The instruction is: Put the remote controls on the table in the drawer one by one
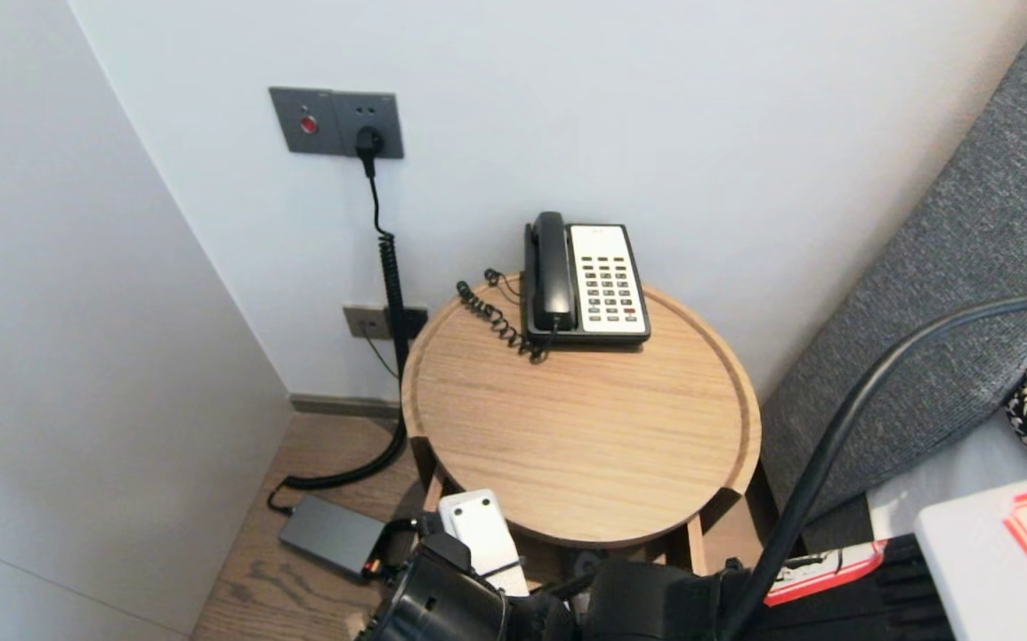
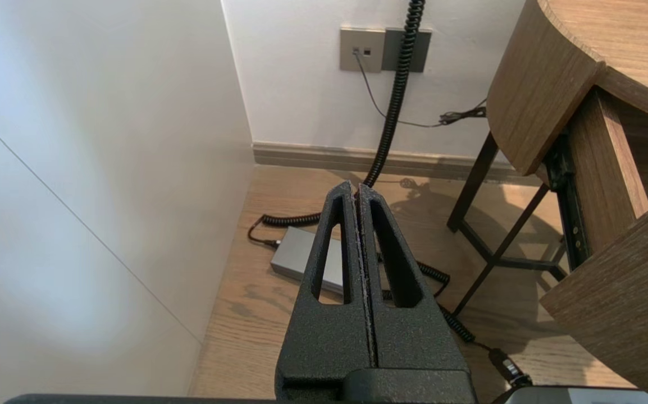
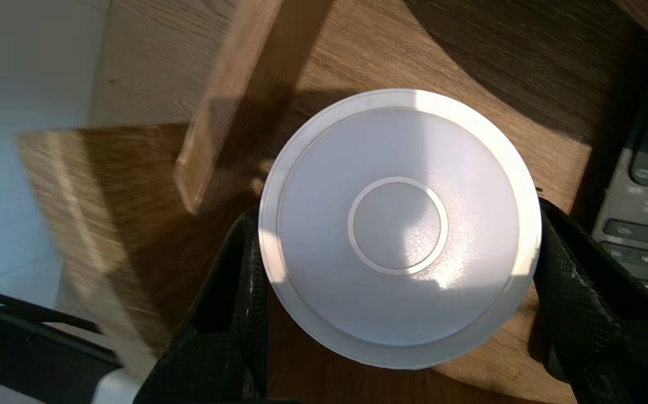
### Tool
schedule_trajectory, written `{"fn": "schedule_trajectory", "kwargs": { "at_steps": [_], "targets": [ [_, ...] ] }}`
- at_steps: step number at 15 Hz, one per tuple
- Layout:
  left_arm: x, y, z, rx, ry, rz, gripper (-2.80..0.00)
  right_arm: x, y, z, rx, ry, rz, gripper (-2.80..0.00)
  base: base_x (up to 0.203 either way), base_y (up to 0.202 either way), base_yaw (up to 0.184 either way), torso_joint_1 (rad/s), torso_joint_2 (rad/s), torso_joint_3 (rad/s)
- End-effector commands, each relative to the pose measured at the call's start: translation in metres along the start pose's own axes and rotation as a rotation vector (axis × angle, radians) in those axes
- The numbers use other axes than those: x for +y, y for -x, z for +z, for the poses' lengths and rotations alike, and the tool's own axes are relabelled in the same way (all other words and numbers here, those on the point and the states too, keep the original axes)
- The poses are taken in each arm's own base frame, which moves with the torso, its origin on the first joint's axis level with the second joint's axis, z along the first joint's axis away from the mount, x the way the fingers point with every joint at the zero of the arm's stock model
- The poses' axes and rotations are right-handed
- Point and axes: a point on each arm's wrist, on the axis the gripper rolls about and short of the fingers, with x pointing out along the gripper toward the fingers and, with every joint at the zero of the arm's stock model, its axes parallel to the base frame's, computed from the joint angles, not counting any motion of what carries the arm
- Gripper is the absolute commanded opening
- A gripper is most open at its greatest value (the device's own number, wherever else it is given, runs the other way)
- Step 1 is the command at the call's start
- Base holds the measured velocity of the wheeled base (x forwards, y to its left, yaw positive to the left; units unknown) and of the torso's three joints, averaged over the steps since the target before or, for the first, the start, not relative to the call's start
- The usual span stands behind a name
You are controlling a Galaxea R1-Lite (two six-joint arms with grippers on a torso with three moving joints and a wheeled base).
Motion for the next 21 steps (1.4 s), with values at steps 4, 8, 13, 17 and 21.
{"fn": "schedule_trajectory", "kwargs": {
  "at_steps": [4,8,13,17,21],
  "targets": [
    [0.000,-0.001,-0.004,0.012,0.000,0.001,-2.80,-0.007,-0.005,-0.010,-0.017,0.007,-0.009,-2.80,0.000,0.000,0.000,0.000,0.00,0.000],
    [0.000,-0.001,-0.004,0.012,0.000,0.000,-2.80,-0.012,-0.011,-0.018,-0.023,0.002,-0.007,-2.80,0.000,0.000,0.000,0.000,0.00,0.000],
    [0.000,-0.001,-0.004,0.013,0.000,0.000,-2.80,-0.022,-0.018,-0.029,-0.033,0.000,-0.005,-2.80,0.000,0.000,0.000,0.000,0.00,0.000],
    [0.000,-0.001,-0.004,0.012,0.000,0.001,-2.80,-0.030,-0.017,-0.029,-0.048,-0.008,-0.003,-2.80,0.000,0.000,0.000,0.000,0.00,0.000],
    [0.000,-0.001,-0.004,0.013,0.000,0.000,-2.80,-0.037,-0.019,-0.037,-0.062,-0.011,-0.014,-2.80,0.000,0.000,0.000,0.000,0.00,0.000]
  ]
}}
